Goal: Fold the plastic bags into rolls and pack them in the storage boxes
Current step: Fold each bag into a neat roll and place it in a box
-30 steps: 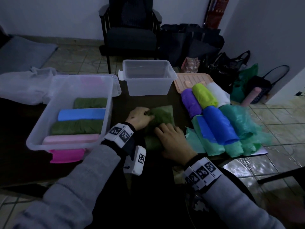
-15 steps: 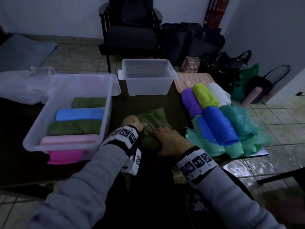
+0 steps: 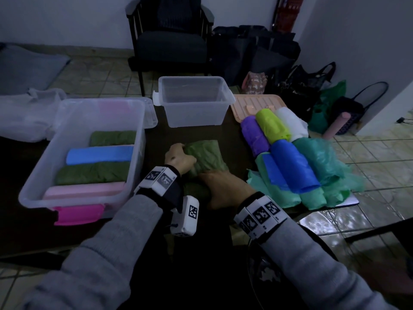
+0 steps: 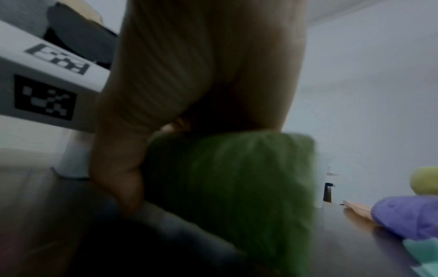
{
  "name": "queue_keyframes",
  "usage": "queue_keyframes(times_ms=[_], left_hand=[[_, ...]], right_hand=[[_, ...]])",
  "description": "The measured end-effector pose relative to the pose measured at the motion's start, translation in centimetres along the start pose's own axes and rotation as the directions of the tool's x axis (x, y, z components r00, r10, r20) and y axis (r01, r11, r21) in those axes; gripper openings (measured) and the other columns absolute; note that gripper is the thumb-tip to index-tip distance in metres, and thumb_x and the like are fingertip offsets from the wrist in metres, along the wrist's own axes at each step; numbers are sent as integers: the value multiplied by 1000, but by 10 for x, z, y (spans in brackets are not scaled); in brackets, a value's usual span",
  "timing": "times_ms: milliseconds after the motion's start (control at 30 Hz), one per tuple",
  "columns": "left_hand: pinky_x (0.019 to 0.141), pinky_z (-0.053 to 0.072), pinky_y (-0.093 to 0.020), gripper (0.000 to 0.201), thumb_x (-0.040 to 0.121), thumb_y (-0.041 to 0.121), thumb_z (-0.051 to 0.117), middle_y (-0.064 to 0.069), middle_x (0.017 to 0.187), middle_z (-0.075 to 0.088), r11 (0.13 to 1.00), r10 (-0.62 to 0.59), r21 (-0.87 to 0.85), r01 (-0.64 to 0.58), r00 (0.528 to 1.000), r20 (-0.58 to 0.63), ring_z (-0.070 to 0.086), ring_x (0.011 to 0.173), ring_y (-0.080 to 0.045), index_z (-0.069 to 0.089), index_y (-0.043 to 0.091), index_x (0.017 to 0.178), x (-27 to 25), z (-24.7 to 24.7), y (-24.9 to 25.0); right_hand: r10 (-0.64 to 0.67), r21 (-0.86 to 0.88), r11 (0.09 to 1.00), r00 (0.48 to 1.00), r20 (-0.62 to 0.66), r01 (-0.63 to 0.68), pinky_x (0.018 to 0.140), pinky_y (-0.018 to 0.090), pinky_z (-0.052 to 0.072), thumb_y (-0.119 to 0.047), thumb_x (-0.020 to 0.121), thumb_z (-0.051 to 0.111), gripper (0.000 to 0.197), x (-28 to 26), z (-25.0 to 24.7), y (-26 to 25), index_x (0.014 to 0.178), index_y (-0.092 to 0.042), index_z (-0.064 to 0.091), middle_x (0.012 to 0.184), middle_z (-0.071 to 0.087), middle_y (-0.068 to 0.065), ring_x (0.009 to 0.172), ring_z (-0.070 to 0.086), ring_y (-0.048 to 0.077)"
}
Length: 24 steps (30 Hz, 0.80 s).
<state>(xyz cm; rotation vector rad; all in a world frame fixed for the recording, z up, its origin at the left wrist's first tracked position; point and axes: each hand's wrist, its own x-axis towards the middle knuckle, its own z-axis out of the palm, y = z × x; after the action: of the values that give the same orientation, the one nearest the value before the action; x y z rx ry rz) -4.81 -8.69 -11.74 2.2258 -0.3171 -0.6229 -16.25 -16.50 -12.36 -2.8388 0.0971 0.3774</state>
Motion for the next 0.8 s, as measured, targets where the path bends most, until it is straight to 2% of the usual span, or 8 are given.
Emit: queue_keyframes(times_ms=[167,300,367,433,500,600,667,800], left_hand=[[95,45,-30,46,83,13,66,-16,127,57,999,12,-46,-15,998,-58,55,115,-31,54,4,127,6,-6,-1],[99,39,-35,52,86,20,65,-17,134,47,991,36,128,-32,999,-31,46,123,-34,43,5,131,3,-2,-5],[101,36,-39,43,88,19,63,-14,135,41,955,159,265,-134,984,-76,39,125,-33,47,11,126,1,-1,-4],[99,40,-39,27,90,15,59,-10,132,46,883,286,384,-268,958,11,44,122,-28,59,17,117,2,1,-3],[101,39,-37,31,95,14,51,-8,138,46,860,238,404,-311,946,222,46,124,-25,57,20,125,3,2,-5],[115,17,-34,45,101,21,38,-5,157,16,787,133,494,-369,884,448,17,144,-25,31,22,146,7,4,-13],[117,7,-35,49,103,27,30,-5,159,0,727,104,550,-410,858,503,0,146,-26,17,22,150,8,6,-16],[117,6,-40,49,104,35,18,-8,159,-4,678,54,602,-421,846,531,-2,146,-31,14,22,151,12,5,-13]], right_hand=[[-6,24,1000,1000,-28,7,86,37,49,-30,72,71,49,4,0,0,117,-16,57,111,64,7,103,60,26],[28,34,999,998,50,-30,91,39,48,-32,72,73,56,4,8,2,121,-15,52,117,61,9,107,58,27],[23,38,999,1000,21,-24,90,41,46,-33,74,72,57,3,11,3,121,-13,46,117,58,10,108,56,30],[22,-23,999,1000,-12,-22,94,41,42,-37,76,70,62,0,12,4,126,-15,41,122,50,10,114,49,29],[33,-121,992,999,-19,-36,100,42,34,-40,78,67,71,-3,11,5,137,-18,34,130,40,9,122,39,27],[47,-157,986,999,-24,-50,102,40,30,-41,78,64,83,-8,14,4,146,-20,22,131,42,9,123,40,28],[57,-140,988,998,-19,-59,102,40,29,-42,77,65,84,-6,16,4,146,-20,21,130,45,8,122,42,27],[35,-22,999,999,20,-34,94,34,37,-36,76,68,64,-3,7,6,131,-19,42,123,55,7,114,52,27]])
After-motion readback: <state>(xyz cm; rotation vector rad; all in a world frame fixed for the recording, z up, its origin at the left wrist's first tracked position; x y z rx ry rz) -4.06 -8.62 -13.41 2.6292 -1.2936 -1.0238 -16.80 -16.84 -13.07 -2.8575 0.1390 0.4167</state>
